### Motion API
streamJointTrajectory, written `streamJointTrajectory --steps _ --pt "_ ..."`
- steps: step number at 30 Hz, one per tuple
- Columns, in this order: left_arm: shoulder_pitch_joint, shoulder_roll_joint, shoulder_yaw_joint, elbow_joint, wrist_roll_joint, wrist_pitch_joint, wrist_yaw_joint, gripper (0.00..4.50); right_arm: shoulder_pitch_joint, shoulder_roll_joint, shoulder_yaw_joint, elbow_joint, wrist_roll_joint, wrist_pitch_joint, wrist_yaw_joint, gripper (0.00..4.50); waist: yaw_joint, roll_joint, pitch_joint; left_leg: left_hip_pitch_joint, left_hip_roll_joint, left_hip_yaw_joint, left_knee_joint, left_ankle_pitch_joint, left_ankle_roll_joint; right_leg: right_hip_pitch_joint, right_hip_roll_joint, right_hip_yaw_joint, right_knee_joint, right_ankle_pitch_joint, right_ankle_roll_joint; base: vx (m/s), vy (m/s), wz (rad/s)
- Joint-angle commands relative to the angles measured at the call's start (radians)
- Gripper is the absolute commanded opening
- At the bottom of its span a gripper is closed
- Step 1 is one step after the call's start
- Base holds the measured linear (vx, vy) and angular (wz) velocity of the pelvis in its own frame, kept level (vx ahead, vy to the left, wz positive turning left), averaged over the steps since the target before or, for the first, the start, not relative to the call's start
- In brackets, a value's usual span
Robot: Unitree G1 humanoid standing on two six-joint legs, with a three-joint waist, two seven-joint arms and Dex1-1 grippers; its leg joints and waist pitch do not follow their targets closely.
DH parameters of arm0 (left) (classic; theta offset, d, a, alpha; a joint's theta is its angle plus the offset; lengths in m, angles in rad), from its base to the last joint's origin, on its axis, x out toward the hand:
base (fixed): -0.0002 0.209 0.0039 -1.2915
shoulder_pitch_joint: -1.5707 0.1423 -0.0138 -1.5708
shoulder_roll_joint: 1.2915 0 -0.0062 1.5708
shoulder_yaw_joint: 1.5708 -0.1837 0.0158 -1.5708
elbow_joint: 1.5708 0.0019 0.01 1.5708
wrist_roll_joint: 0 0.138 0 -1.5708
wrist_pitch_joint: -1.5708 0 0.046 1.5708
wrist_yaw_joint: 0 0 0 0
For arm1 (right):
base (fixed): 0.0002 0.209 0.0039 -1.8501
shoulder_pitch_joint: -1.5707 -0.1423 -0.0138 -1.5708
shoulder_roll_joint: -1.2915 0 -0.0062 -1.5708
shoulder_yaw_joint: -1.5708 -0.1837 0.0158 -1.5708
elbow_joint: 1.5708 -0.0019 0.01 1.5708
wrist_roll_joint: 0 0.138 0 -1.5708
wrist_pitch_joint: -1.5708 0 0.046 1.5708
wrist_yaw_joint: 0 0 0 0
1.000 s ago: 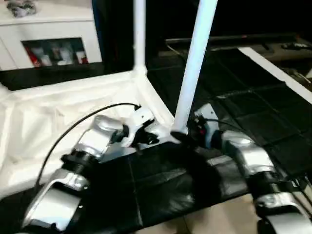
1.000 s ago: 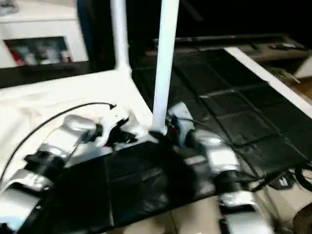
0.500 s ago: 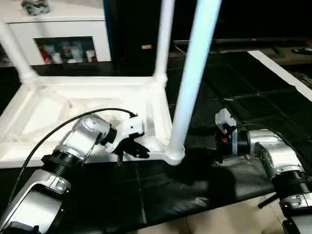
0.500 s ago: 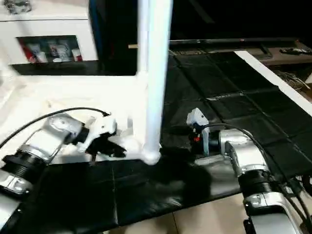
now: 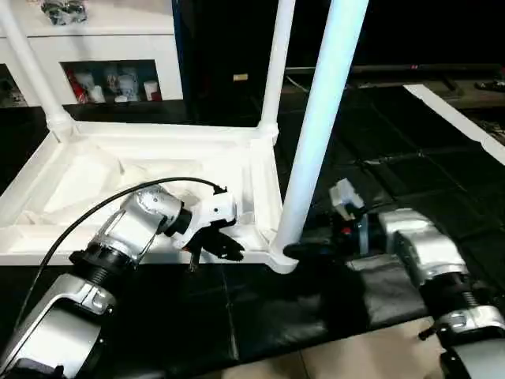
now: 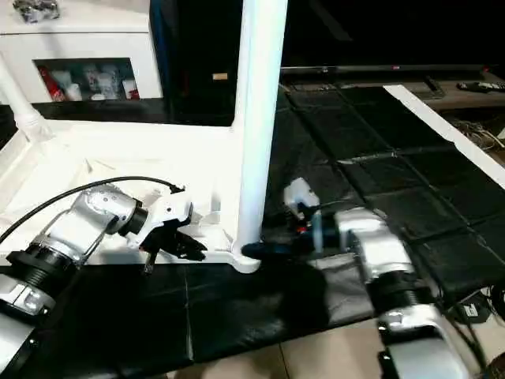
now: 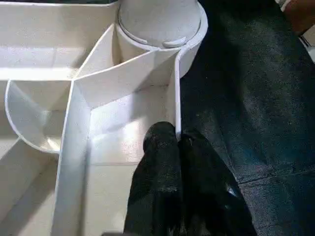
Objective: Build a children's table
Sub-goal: Rotate leg to tighten
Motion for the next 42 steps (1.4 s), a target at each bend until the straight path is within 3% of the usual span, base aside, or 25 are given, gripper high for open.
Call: streamJointTrajectory --steps 1,9,14,17,20,22,24,25,28,29,33,38,40,42 --pt "-0.016 -0.012 -0.028 -0.019 -0.007 -0.019 -0.031 0.00 -0.020 -0.007 0.007 0.009 -0.005 -0.016 0.023 2.98 -0.005 0.005 -0.068 0.002 0.029 0.001 -0.064 -0.156 0.048 0.060 -0.070 0.055 -0.071 -0.240 -0.190 0.000 0.000 0.00" --pt "-0.019 -0.014 -0.026 -0.009 -0.004 -0.022 -0.023 0.00 -0.044 0.002 0.009 0.053 -0.012 -0.029 0.016 2.26 -0.005 0.003 -0.068 0.002 0.029 0.001 -0.064 -0.156 0.048 0.061 -0.070 0.055 -0.071 -0.248 -0.187 0.000 0.000 0.00" --pt "-0.025 -0.023 -0.017 0.007 -0.002 -0.008 -0.003 0.00 -0.046 0.010 0.008 0.063 -0.005 -0.030 0.026 2.07 -0.007 -0.001 -0.067 0.001 0.029 0.002 -0.063 -0.157 0.049 0.060 -0.070 0.055 -0.073 -0.268 -0.179 0.000 0.000 0.00" --pt "-0.029 -0.036 -0.004 0.016 -0.003 0.013 0.030 0.00 -0.029 0.011 0.011 0.038 -0.007 -0.021 0.006 2.06 -0.006 0.007 -0.067 0.003 0.028 0.001 -0.063 -0.164 0.047 0.059 -0.070 0.055 -0.075 -0.275 -0.177 0.000 0.000 0.00" --pt "-0.041 -0.097 0.038 0.036 -0.009 0.074 0.156 0.00 0.002 0.050 0.002 0.000 -0.051 0.012 -0.193 2.04 -0.008 0.005 -0.065 0.004 0.027 0.001 -0.065 -0.170 0.037 0.058 -0.070 0.056 -0.077 -0.287 -0.170 0.000 0.000 0.00" --pt "-0.045 -0.119 0.050 0.037 -0.013 0.099 0.192 0.00 0.011 0.066 -0.004 -0.009 -0.063 0.022 -0.256 2.00 -0.013 0.003 -0.062 0.007 0.023 -0.002 -0.067 -0.201 0.017 0.057 -0.070 0.052 -0.086 -0.368 -0.145 0.000 0.000 0.00" --pt "-0.057 -0.206 0.086 0.045 -0.028 0.203 0.310 0.00 0.023 0.133 -0.031 -0.024 -0.080 0.094 -0.440 1.96 -0.020 0.006 -0.059 0.005 0.021 -0.003 -0.069 -0.205 0.010 0.055 -0.068 0.053 -0.092 -0.408 -0.126 0.000 0.000 0.00" --pt "-0.059 -0.218 0.091 0.046 -0.030 0.216 0.325 0.00 0.023 0.143 -0.036 -0.025 -0.081 0.106 -0.464 1.96 -0.022 0.002 -0.059 0.010 0.019 -0.005 -0.068 -0.222 0.005 0.054 -0.072 0.050 -0.099 -0.451 -0.113 0.000 0.000 0.00" --pt "-0.080 -0.316 0.124 0.076 -0.047 0.272 0.439 0.00 0.007 0.230 -0.069 -0.008 -0.089 0.171 -0.651 1.93 -0.035 0.007 -0.060 0.003 0.015 -0.005 -0.067 -0.201 0.010 0.055 -0.068 0.050 -0.101 -0.440 -0.103 0.000 0.000 0.00" --pt "-0.089 -0.344 0.134 0.090 -0.053 0.277 0.469 0.00 -0.007 0.258 -0.080 0.009 -0.089 0.183 -0.703 1.93 -0.039 0.004 -0.062 0.001 0.013 -0.006 -0.066 -0.202 0.013 0.057 -0.067 0.049 -0.102 -0.435 -0.102 0.000 0.000 0.00" --pt "-0.120 -0.429 0.171 0.139 -0.063 0.271 0.596 0.00 -0.073 0.345 -0.073 0.092 -0.136 0.173 -0.888 1.93 -0.052 0.005 -0.064 -0.002 0.010 -0.007 -0.065 -0.194 0.016 0.057 -0.066 0.048 -0.099 -0.407 -0.112 0.000 0.000 0.00" --pt "-0.135 -0.452 0.187 0.146 -0.055 0.281 0.637 0.00 -0.104 0.394 -0.090 0.109 -0.147 0.182 -0.987 1.93 -0.059 0.002 -0.067 -0.002 0.015 -0.005 -0.066 -0.178 0.038 0.058 -0.065 0.051 -0.093 -0.341 -0.124 0.000 0.000 0.00" --pt "-0.127 -0.417 0.171 0.134 -0.022 0.254 0.623 0.00 -0.093 0.393 -0.094 0.087 -0.158 0.183 -0.991 2.61 -0.059 -0.003 -0.066 -0.005 0.015 -0.004 -0.067 -0.165 0.045 0.061 -0.066 0.053 -0.088 -0.300 -0.138 0.000 0.000 0.00" --pt "-0.120 -0.387 0.157 0.134 0.002 0.227 0.607 0.00 -0.081 0.386 -0.094 0.071 -0.167 0.172 -0.990 2.68 -0.058 0.001 -0.065 -0.003 0.016 -0.004 -0.068 -0.171 0.048 0.059 -0.067 0.054 -0.091 -0.307 -0.140 0.000 0.000 0.00"
